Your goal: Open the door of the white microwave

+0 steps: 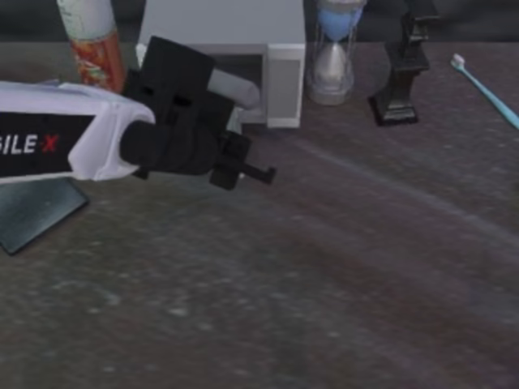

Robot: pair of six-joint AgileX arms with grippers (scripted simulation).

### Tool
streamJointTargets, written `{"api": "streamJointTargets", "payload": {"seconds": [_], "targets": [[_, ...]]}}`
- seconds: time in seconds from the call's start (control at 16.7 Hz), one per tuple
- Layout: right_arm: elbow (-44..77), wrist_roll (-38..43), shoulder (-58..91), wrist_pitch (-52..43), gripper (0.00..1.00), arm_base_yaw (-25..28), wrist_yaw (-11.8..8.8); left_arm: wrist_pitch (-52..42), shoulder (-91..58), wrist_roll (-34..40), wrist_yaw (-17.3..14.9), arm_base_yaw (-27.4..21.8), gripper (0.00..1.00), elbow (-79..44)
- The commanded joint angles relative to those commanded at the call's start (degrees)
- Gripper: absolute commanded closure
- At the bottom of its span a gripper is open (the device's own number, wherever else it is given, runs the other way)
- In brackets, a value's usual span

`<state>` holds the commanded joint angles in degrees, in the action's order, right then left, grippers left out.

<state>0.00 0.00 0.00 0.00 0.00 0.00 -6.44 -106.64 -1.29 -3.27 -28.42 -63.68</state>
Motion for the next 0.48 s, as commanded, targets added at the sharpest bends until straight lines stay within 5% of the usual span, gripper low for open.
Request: {"api": "streamJointTargets", "payload": {"seconds": [0.48], "targets": [[0.0, 0.0, 0.0, 0.0, 0.0, 0.0, 0.0, 0.17, 0.69, -1.57, -1.16, 0.69, 1.0, 0.78]]}}
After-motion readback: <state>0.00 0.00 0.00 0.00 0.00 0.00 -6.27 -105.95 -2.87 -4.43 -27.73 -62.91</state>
